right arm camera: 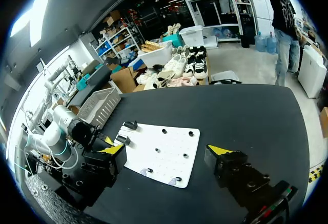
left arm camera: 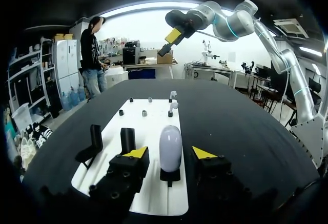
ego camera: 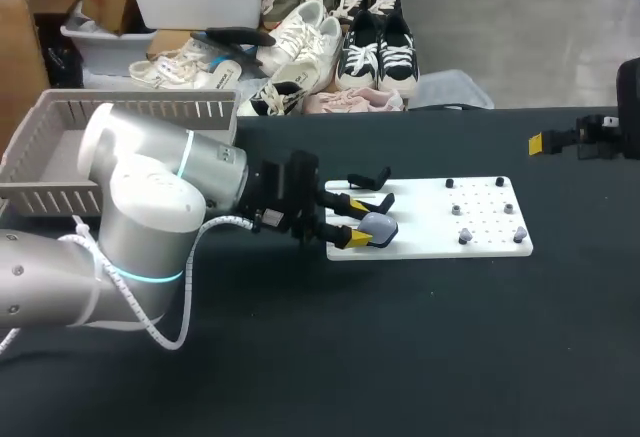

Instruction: Pick up each earbud case from the left stands, insert the matching earbuds, close the lid, and place the case in the box.

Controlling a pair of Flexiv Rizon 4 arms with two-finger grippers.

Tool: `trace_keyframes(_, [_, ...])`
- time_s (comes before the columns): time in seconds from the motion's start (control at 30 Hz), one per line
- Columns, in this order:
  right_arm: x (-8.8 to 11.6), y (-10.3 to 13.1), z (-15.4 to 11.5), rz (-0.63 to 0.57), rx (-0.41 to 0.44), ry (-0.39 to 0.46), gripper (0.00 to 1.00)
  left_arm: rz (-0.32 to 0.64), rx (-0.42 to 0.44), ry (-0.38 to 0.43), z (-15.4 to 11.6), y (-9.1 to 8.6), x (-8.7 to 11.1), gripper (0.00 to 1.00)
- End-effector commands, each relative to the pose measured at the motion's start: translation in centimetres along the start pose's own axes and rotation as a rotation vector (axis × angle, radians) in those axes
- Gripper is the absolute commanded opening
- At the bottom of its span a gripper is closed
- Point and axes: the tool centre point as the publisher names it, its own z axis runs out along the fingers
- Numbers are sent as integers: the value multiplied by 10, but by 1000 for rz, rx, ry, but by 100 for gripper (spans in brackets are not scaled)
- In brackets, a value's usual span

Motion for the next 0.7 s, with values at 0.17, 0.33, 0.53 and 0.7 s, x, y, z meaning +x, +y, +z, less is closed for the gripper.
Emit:
trace_keyframes(0.17, [0, -2, 0, -2, -6, 1, 100, 0, 4, -1, 1, 2, 1, 54])
trace_keyframes(0.33, [0, -2, 0, -2, -6, 1, 100, 0, 4, -1, 1, 2, 1, 54])
trace_keyframes(0.53, [0, -2, 0, -2, -6, 1, 100, 0, 4, -1, 1, 2, 1, 54])
trace_keyframes(0.7, [0, -2, 0, -2, -6, 1, 100, 14, 35, 14, 8, -3, 3, 60])
